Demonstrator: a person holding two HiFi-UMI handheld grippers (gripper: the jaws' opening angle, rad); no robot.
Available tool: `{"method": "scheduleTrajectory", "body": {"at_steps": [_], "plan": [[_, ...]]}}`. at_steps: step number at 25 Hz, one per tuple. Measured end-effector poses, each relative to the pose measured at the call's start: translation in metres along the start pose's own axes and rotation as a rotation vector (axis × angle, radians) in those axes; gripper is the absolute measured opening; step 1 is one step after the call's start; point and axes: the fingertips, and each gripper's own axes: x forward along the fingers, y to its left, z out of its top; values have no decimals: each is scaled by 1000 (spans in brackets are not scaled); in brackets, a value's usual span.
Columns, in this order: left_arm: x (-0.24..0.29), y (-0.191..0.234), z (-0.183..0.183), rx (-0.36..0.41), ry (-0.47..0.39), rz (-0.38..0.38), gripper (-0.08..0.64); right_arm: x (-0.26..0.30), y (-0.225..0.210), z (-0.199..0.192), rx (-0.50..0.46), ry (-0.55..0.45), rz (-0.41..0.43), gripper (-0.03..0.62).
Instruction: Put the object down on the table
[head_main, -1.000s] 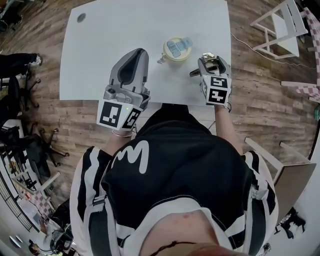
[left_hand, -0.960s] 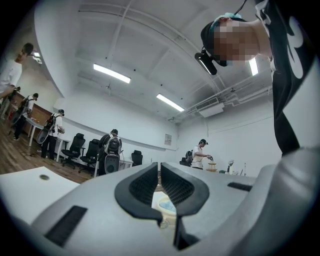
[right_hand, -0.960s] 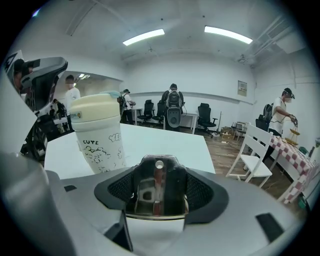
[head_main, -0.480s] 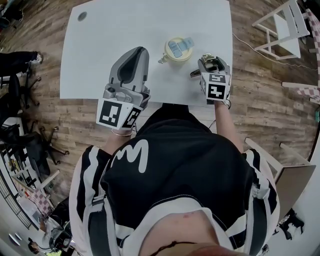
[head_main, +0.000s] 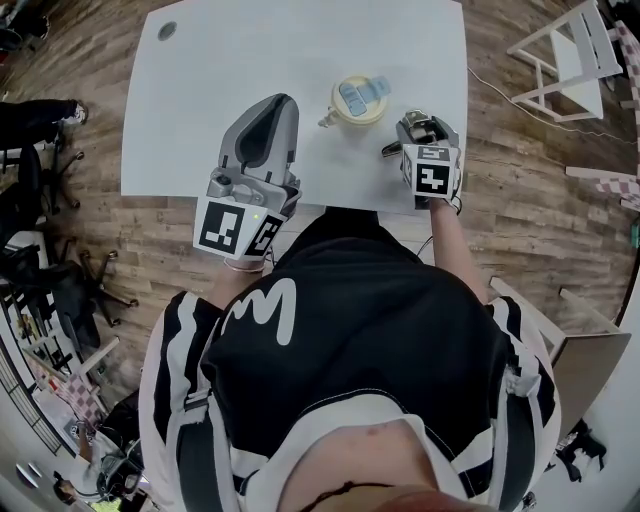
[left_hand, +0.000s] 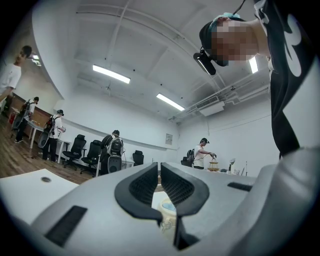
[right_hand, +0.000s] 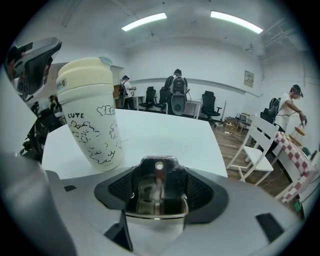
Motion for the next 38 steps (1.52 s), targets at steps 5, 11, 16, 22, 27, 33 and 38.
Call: {"method": "scheduleTrajectory", "body": {"at_steps": [5,11,16,22,27,33,38], "plan": [[2,0,-2,-2,6,-4,21,5,-1,-6,9,28,7,296],[-2,1,-4,-6,5,-5,21,9,1,-15,30,48,14,296],[-1,1,-5,-11,7,-8,21,8,0,-15,32,51,9,296],[-1,1,-5,-13,8,-11,21,11,-1,-16,24,56,-1,296],[-1,1,-4,-11,0,-6,21,13,-1,-20,24,68,8,296],[2,3,-7,-20,2,-8,21,15,1,-19,20,44,12,296],[4,-2,-8,-24,10,-23,21,11,3,-15,-9,9,22,296]]}}
